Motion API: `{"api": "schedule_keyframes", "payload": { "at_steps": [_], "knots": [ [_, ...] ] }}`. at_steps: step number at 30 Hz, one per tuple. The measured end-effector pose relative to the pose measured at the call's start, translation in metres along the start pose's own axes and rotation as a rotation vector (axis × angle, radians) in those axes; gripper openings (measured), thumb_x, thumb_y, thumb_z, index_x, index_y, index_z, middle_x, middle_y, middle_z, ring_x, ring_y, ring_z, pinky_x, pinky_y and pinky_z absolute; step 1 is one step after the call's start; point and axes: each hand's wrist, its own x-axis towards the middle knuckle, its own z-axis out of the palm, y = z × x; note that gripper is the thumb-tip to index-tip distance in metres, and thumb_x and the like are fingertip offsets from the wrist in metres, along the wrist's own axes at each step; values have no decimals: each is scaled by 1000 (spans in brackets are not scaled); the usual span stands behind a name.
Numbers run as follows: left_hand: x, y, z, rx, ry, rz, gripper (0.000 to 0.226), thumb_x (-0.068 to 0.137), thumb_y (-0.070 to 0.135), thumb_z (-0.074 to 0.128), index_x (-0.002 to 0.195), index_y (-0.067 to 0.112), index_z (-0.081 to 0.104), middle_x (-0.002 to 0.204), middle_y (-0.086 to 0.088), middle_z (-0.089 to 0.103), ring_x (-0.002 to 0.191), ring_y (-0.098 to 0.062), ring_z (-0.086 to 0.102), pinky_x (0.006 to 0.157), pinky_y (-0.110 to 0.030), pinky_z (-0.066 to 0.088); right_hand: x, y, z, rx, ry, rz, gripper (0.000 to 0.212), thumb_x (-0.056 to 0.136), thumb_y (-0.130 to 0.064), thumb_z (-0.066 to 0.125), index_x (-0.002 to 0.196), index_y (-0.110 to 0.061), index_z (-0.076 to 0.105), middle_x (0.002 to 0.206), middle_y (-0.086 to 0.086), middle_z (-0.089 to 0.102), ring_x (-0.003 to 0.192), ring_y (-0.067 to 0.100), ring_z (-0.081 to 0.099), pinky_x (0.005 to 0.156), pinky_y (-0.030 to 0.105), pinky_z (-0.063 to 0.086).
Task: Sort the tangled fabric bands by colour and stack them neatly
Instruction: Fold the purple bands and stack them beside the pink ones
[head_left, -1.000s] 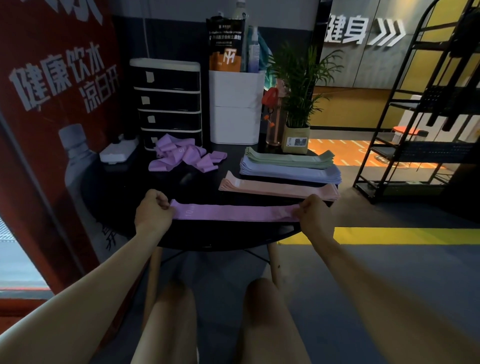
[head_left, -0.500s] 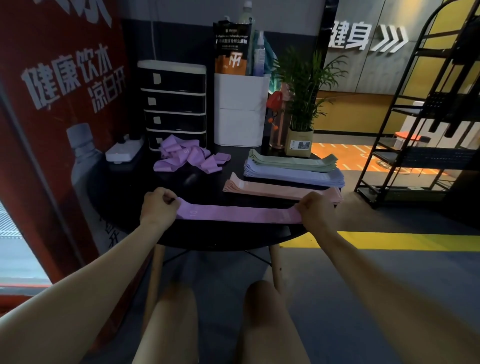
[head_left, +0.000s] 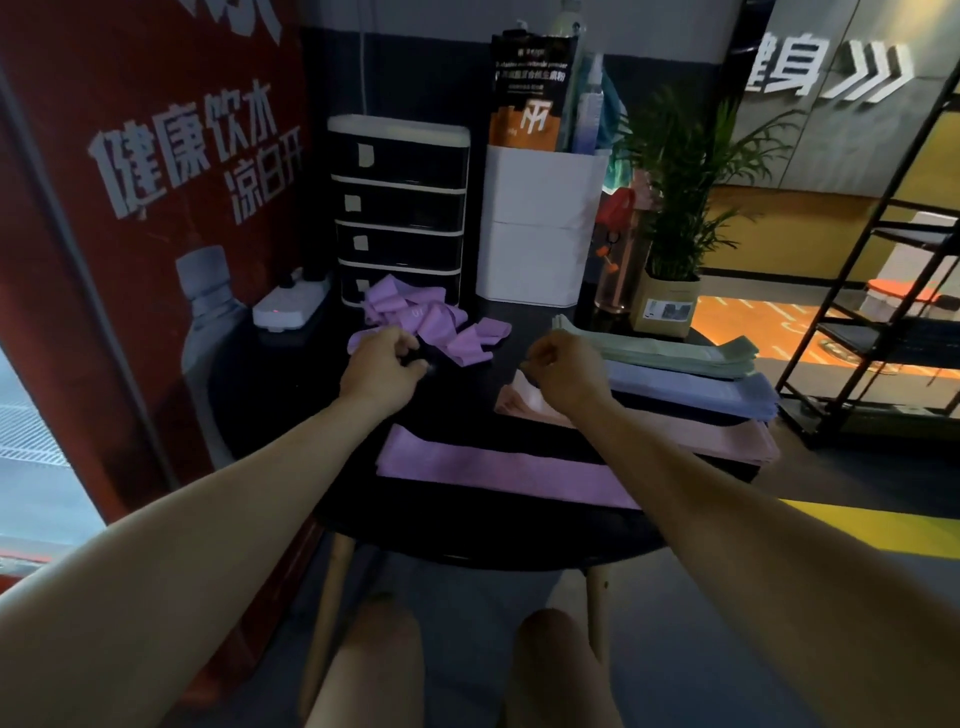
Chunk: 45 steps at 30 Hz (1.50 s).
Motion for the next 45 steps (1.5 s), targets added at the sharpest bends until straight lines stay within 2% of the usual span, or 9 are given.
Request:
{"api": "schedule_keyframes", "payload": {
  "at_steps": [9,16,23,26,29,33,38,41,45],
  "knots": [
    [56,-22,19,61,-92,-12,37,86,11,63,122,4,54,122,-11,57,111,-24,54,89,-24,40,76,-10,53,-138,-231,-85,34,86,-7,61,119,-4,59,121,16,60,111,28,57,92,27,42],
    [80,-47,33,68,-143,-78,34,84,9,65,117,7,57,112,-4,59,105,-19,56,92,-26,43,106,3,84,-291,-378,-6,45,88,-15,62,129,-5,50,133,18,51,120,32,51,101,35,43],
    [90,-49,33,35,-163,-121,32,83,6,66,114,7,58,105,-2,57,98,-15,54,88,-21,41,124,8,94,-422,-340,-24,32,89,-3,49,119,-5,59,119,18,59,111,34,56,94,41,49],
    [97,-40,25,32,-141,-115,31,81,6,68,111,6,59,101,0,56,97,-16,56,88,-22,42,133,-2,85,-323,-246,-58,24,87,-7,49,104,-10,67,114,14,63,107,33,57,92,40,49],
    [105,-23,15,5,-146,-85,33,80,7,69,112,7,59,100,-1,55,92,-15,54,81,-21,40,143,-25,68,-167,-182,-92,17,84,-10,55,74,-20,65,98,10,68,95,30,61,85,34,50],
    [115,6,2,-33,-137,-4,35,82,10,69,115,8,58,105,1,55,91,-11,52,78,-16,38,148,-59,41,4,-169,-214,10,88,-6,56,90,-5,67,79,3,60,79,18,53,68,22,38],
    [121,36,-15,-187,-99,75,34,76,11,75,104,17,56,103,3,58,91,-9,54,71,-8,41,147,-89,15,142,-146,-327,4,89,-9,59,88,-7,62,59,-6,49,61,13,47,55,18,36],
    [120,51,-24,-279,-103,94,34,75,11,75,103,18,57,100,5,60,92,-10,56,78,-15,46,144,-102,2,250,-137,-342,10,88,-8,61,92,1,63,65,5,55,57,11,46,55,18,36],
    [116,66,-34,-416,-146,118,26,77,2,72,97,14,60,95,0,64,85,-11,60,71,-13,50,139,-112,-16,434,-119,-304,2,87,-6,62,85,-7,62,77,8,61,73,20,55,67,30,46]
  ]
}}
